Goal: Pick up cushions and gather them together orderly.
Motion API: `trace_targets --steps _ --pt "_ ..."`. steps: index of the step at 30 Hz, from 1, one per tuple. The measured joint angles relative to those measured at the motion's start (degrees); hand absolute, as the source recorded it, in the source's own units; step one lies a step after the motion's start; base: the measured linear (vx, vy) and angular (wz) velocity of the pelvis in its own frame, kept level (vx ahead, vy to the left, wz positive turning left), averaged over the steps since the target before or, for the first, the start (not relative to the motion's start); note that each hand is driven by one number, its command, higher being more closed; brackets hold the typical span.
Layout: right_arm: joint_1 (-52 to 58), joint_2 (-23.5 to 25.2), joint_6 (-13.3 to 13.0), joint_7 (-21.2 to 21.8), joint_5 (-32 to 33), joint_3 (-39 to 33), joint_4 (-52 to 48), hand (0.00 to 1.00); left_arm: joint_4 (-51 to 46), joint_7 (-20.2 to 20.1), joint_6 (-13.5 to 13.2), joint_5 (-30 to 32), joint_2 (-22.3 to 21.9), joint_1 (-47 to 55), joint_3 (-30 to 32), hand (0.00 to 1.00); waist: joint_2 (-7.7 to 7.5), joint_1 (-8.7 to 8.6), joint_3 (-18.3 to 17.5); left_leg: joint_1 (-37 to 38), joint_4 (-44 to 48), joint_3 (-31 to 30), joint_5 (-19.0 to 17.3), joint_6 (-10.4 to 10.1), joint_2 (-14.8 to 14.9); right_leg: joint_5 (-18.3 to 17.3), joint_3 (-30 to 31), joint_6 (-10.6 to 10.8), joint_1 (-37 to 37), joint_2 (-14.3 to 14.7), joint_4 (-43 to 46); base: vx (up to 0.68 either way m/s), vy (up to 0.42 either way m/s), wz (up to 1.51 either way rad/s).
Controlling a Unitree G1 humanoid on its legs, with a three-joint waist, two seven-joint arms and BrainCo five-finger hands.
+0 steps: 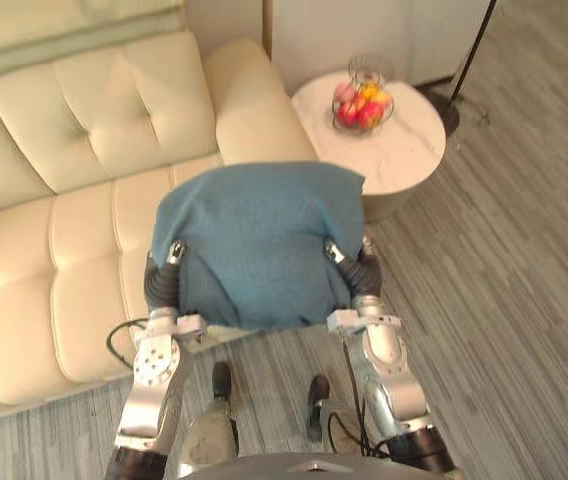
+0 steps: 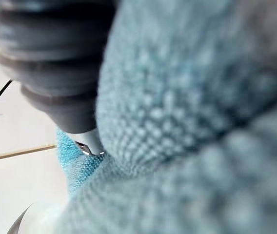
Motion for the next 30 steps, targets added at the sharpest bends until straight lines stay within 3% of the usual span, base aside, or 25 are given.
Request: trace_targets --steps 4,7,9,10,12,13,15,16,18,19,21,23,25,26,27,28,30 --pt "0.08 -0.13 -0.62 1.28 0.10 1.29 0.01 1.00 -2.20 -0.67 -0.43 -1.07 -0.53 3.39 0.94 1.00 0.00 0.58 -0.79 1.08 1.20 -0.23 -0.50 -0.06 0.40 1.63 -0.55 -0.03 3.46 0.65 -2.86 0.00 0.014 0.07" --pt "-1.10 -0.57 -1.13 1.26 0.09 1.78 0.16 1.00 -2.21 -0.78 -1.02 -1.51 -1.24 3.34 1.50 1.00 0.13 0.92 -0.89 -3.36 8.83 -1.67 -2.74 0.11 0.66 1.85 -3.49 -0.24 4.90 -0.04 -2.48 -0.07 0.039 0.44" --pt "-2.69 -1.66 -1.16 1.13 -0.05 1.77 0.27 1.00 -2.21 -0.75 -1.38 -2.12 -1.86 3.18 1.51 1.00 0.24 0.94 -1.05 -4.57 9.61 1.68 -6.50 0.71 1.96 2.04 -5.57 -0.29 5.17 -0.64 -2.45 -0.10 0.042 0.59" --pt "-4.32 -3.00 -1.21 0.95 -0.10 1.76 0.33 1.00 -2.19 -0.75 -1.66 -2.58 -2.46 2.91 1.39 1.00 0.25 0.64 -1.17 -5.71 10.74 6.33 -8.55 0.81 3.37 2.52 -7.75 -0.24 5.59 -2.09 -3.41 -0.10 0.114 0.71" --pt "-5.82 -3.88 -1.26 0.73 -0.24 1.71 0.39 1.00 -2.19 -0.73 -2.15 -2.61 -2.81 2.80 1.37 1.00 0.69 0.46 -1.50 -7.61 13.80 10.48 -9.33 3.28 4.50 2.95 -9.75 -0.04 5.71 -4.18 -4.74 -0.11 0.207 0.71" --pt "-5.90 -4.17 -1.27 0.65 -0.25 1.66 0.43 1.00 -2.16 -0.51 -2.20 -2.61 -2.99 2.73 1.27 1.00 1.76 0.27 -2.16 -7.69 15.47 12.95 -9.83 3.48 6.34 3.63 -10.93 1.11 5.96 -5.39 -4.91 -0.05 0.219 0.54" --pt "-5.89 -4.36 -1.27 0.59 -0.25 1.55 0.67 1.00 -1.86 -0.48 -2.24 -2.61 -3.16 2.49 1.12 1.00 2.71 -0.59 -2.77 -7.40 15.54 15.86 -8.34 2.36 7.21 3.99 -11.74 2.33 6.55 -6.16 -5.04 0.02 0.231 0.49" --pt "-5.92 -4.32 -1.27 0.21 -0.31 1.53 1.04 1.00 -1.59 -0.44 -2.24 -2.61 -3.14 2.20 1.06 1.00 2.82 -0.89 -2.89 -7.40 15.47 17.62 -6.04 3.06 6.66 4.78 -12.36 3.73 7.23 -7.32 -5.41 0.04 0.306 0.52" --pt "-6.01 -2.35 -1.27 -0.48 -0.99 1.49 2.37 1.00 -1.54 0.17 -2.44 -2.72 -1.54 1.96 1.05 1.00 0.83 -0.73 -3.87 -9.28 16.80 17.76 -6.66 5.46 2.95 6.70 -12.88 5.32 8.02 -10.37 -8.50 0.05 0.319 0.45" --pt "-5.98 -2.04 -1.27 -0.51 -1.06 1.46 2.40 1.00 -1.53 0.21 -2.44 -2.99 -1.37 1.91 1.04 1.00 0.67 -0.78 -3.97 -10.14 17.89 17.50 -7.37 5.83 2.45 6.88 -12.96 5.61 8.16 -10.75 -8.89 0.05 0.324 0.48" --pt "-5.60 -1.85 -1.26 -0.51 -1.15 0.99 2.54 1.00 -0.31 0.24 -2.47 -3.77 -1.20 2.06 0.39 1.00 0.72 0.32 -3.96 -13.95 27.58 16.87 -13.40 6.39 2.10 5.97 -13.33 6.95 8.90 -12.66 -7.64 0.04 0.265 0.34" --pt "-5.15 -1.65 -1.25 -0.51 -1.14 0.82 2.59 1.00 1.03 0.24 -2.61 -3.82 -0.74 1.98 -0.19 1.00 0.70 0.72 -3.95 -15.40 32.12 16.53 -16.71 7.74 1.65 4.89 -12.84 7.39 8.49 -14.46 -4.86 0.06 0.301 0.13" --pt "-4.72 -0.80 -1.25 -0.49 -1.13 0.72 2.87 1.00 2.33 0.24 -2.61 -4.26 0.12 1.94 -0.57 1.00 0.51 0.77 -3.91 -16.18 34.33 17.16 -19.28 9.96 -0.13 2.42 -10.08 0.43 4.07 -17.62 3.54 0.08 0.372 0.04" --pt "-4.73 -0.04 -1.25 -0.46 -1.02 0.48 4.41 1.00 2.94 0.24 -2.57 -4.25 0.60 1.86 -0.57 1.00 0.47 0.27 -3.84 -16.13 34.13 17.33 -20.02 11.27 -1.19 0.36 -4.42 -3.98 -1.78 -18.15 12.35 0.08 0.253 0.08" --pt "-4.62 0.31 -1.03 -0.47 -0.78 0.20 5.60 1.00 2.97 0.24 -2.54 -4.22 0.97 1.84 -0.74 1.00 0.12 -0.41 -3.62 -15.39 33.23 16.71 -20.09 11.75 -2.04 -2.56 -0.83 -1.89 -3.52 -16.20 16.68 0.12 0.224 0.31" --pt "-4.24 0.28 -0.79 -0.47 -0.39 -0.24 5.87 1.00 2.98 0.23 -2.53 -4.22 1.26 1.85 -1.31 1.00 -0.40 -1.12 -2.92 -13.44 31.14 15.77 -19.74 12.32 -3.25 -6.63 2.28 0.63 -4.32 -11.69 19.67 0.12 0.109 0.36" --pt "-4.13 0.18 -0.80 -0.45 -0.03 -0.40 5.83 1.00 3.41 0.21 -2.51 -4.24 1.53 1.84 -1.74 1.00 -0.99 -1.24 -2.83 -11.02 27.57 15.80 -18.85 12.41 -4.61 -9.56 3.97 1.50 -5.56 -6.40 19.25 0.13 0.042 0.19"
